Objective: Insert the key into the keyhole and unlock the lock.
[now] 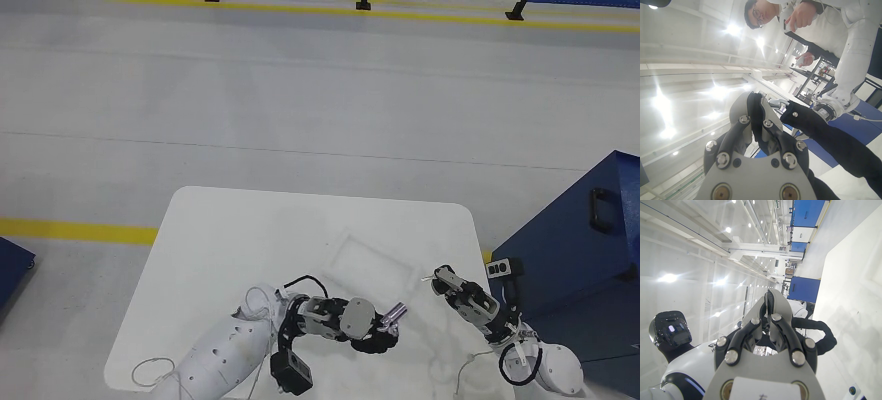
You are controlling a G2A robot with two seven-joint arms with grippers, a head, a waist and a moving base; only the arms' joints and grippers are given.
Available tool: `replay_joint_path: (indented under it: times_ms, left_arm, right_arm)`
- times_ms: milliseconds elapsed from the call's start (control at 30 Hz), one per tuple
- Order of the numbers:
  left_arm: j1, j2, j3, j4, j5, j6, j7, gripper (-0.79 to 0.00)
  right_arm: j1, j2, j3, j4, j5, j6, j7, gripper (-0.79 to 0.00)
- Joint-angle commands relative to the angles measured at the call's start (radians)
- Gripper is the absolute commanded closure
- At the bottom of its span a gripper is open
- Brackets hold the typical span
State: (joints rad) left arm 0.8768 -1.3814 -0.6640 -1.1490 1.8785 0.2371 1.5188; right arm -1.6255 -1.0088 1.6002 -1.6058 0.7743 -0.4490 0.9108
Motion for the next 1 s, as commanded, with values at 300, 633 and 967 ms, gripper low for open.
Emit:
replay_joint_path:
  times_ms: [300, 633, 967]
  left_arm:
    - [0.042, -0.004, -0.012, 0.014, -0.069, -0.109, 0.017, 0.0]
    - [0.083, 0.0, -0.014, -0.02, -0.113, -0.306, -0.074, 0.0]
    - [0.171, 0.014, -0.038, -0.105, -0.238, -0.511, -0.211, 0.0]
  right_arm:
    - [0.0, 0.0, 0.0, 0.0, 0.0, 0.0, 0.0, 0.0]
    - [0.0, 0.0, 0.0, 0.0, 0.0, 0.0, 0.0, 0.0]
    - [0.0, 0.0, 0.0, 0.0, 0.0, 0.0, 0.0, 0.0]
